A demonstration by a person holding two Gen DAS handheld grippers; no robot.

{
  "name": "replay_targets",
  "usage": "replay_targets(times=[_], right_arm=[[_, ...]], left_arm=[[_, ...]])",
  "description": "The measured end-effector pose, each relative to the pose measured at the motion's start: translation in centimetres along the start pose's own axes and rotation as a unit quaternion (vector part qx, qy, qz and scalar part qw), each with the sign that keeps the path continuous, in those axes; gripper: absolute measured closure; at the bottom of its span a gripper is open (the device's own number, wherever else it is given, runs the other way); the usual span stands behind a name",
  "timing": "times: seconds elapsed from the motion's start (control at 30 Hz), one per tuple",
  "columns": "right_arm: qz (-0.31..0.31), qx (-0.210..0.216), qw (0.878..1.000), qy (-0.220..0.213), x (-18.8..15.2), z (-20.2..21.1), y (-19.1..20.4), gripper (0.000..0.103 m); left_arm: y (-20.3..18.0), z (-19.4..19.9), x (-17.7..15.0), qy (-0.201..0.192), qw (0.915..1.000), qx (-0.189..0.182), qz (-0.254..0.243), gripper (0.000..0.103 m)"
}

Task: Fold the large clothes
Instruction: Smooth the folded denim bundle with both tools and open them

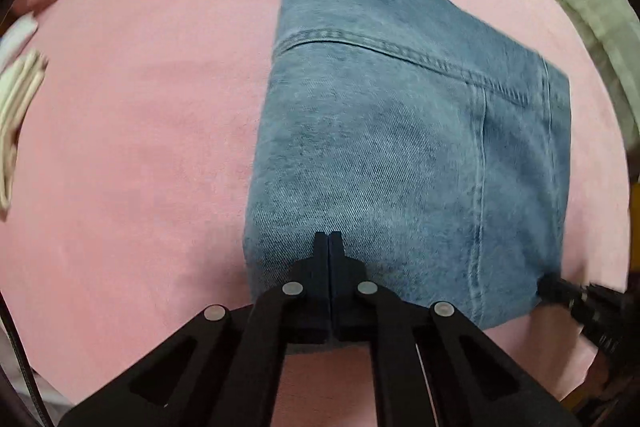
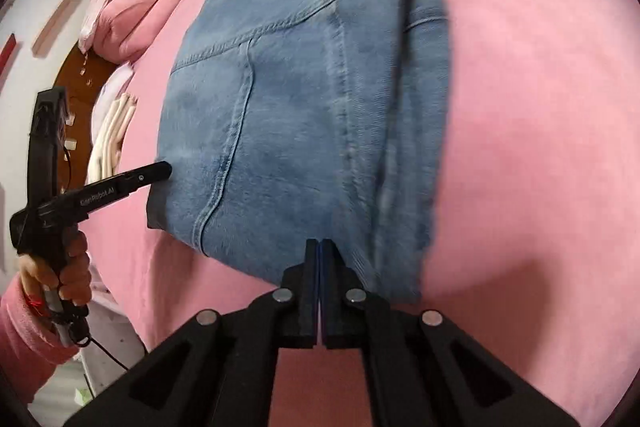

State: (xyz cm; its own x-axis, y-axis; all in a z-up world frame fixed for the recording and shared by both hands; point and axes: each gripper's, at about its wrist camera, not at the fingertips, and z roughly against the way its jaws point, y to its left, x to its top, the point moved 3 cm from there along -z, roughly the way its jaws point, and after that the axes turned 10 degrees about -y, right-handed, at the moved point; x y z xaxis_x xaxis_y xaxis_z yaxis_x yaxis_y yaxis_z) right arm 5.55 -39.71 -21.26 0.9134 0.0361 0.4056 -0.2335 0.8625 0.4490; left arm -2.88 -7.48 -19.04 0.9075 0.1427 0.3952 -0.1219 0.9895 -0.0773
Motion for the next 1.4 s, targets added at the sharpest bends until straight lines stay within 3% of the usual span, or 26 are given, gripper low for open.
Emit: replay_targets(times=[0.07, 0.1, 0.2, 0.27, 0.4, 0.5, 0.57, 0.63, 0.73, 0.83, 0.93, 1.07, 1.17, 1.2, 1.4], right_arm=[[0.051, -0.034, 0.998, -0.027, 0.5, 0.9, 1.4, 0.103], [0.055, -0.017, 0.998, -0.038, 0.5, 1.2, 1.8, 0.103], [-0.049, 0.096, 0.993, -0.052, 1.9, -0.6, 2.6, 0.103], [-0.093, 0.123, 0.987, -0.043, 2.7, -3.6, 3.0, 0.103], [-0.123, 0.13, 0.981, -0.076, 7.1, -8.4, 3.4, 0.103], [-0.116, 0.126, 0.979, -0.107, 10.7, -9.8, 3.5, 0.103], [-0.078, 0.107, 0.984, -0.123, 12.9, -10.5, 4.3, 0.103], [-0.051, 0.061, 0.987, -0.142, 14.1, -10.6, 3.5, 0.103], [-0.079, 0.072, 0.983, -0.15, 14.5, -9.9, 1.2, 0.103], [-0.058, -0.005, 0.983, -0.174, 13.5, -7.7, -0.4, 0.103], [-0.083, -0.016, 0.982, -0.169, 12.1, -6.3, -1.7, 0.103], [-0.038, -0.083, 0.981, -0.171, 10.9, -5.2, -0.5, 0.103], [-0.026, -0.131, 0.978, -0.16, 8.7, -3.6, -0.2, 0.103], [-0.027, -0.128, 0.979, -0.156, 7.5, -3.1, -0.2, 0.103], [-0.04, -0.137, 0.981, -0.133, 2.6, -1.4, 0.9, 0.103]], left_arm=[[-0.3, 0.4, 0.3, -0.025, 0.9994, -0.001, -0.026, 0.102], [-1.0, 0.4, 0.4, -0.031, 0.9988, -0.008, -0.037, 0.102], [-2.8, -0.1, 1.3, -0.031, 0.997, -0.058, -0.041, 0.102], [-4.1, -1.4, 3.2, -0.029, 0.996, -0.075, -0.039, 0.102], [-4.5, -4.2, 8.9, -0.06, 0.9923, -0.106, -0.019, 0.102], [-3.6, -5.9, 12.7, -0.086, 0.9909, -0.103, -0.001, 0.102], [-2.7, -7.1, 14.4, -0.088, 0.9881, -0.125, 0.019, 0.102], [-1.2, -7.9, 15.3, -0.079, 0.9846, -0.144, 0.061, 0.102], [1.1, -8.0, 16.1, -0.094, 0.9793, -0.141, 0.111, 0.102], [2.2, -7.1, 15.9, -0.123, 0.9813, -0.115, 0.093, 0.102], [2.4, -5.9, 15.3, -0.124, 0.9843, -0.107, 0.067, 0.102], [2.6, -4.5, 13.5, -0.109, 0.9901, -0.069, 0.055, 0.102], [4.3, -1.9, 10.1, -0.12, 0.9879, -0.083, 0.053, 0.102], [4.4, -1.5, 9.5, -0.118, 0.9881, -0.085, 0.05, 0.102], [4.9, -0.9, 1.6, -0.035, 0.993, -0.099, 0.055, 0.102]])
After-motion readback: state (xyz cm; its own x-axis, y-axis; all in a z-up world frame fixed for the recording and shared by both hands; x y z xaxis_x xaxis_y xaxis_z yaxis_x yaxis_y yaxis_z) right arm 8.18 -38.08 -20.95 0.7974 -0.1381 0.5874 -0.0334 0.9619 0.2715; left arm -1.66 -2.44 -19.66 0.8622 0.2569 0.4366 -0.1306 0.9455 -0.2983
